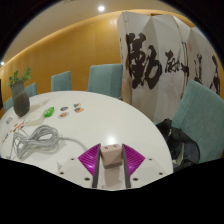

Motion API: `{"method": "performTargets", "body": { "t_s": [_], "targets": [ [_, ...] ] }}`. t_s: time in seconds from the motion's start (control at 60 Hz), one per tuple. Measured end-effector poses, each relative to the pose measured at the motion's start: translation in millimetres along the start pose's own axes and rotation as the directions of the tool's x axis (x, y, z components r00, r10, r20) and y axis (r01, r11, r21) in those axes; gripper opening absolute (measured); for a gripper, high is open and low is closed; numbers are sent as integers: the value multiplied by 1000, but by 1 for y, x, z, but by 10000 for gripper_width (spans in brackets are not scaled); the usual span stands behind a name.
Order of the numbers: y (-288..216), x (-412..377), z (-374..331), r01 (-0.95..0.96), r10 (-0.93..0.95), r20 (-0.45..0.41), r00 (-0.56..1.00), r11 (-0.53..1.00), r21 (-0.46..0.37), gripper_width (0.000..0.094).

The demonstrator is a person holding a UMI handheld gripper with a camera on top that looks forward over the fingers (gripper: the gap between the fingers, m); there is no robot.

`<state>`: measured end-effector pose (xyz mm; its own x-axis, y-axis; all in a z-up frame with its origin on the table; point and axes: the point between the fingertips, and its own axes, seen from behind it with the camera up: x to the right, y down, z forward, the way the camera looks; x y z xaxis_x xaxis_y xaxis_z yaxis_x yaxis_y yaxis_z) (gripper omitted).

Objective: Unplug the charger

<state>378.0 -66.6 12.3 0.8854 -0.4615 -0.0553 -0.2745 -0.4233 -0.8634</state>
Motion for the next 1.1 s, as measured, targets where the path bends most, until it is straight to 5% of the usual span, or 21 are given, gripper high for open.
{"method": "performTargets", "body": {
  "t_s": [0.117,0.2,0.767,1.1],
  "targets": [
    [-4,0,-10,7,-7,9,1000,1000,29,715],
    [-8,0,-24,42,-42,-9,999,998,56,857],
    [22,-12,-273,120,-112,-65,992,982,144,875],
    [48,-21,-324,160,-152,-62,986,977,141,874]
  ]
}}
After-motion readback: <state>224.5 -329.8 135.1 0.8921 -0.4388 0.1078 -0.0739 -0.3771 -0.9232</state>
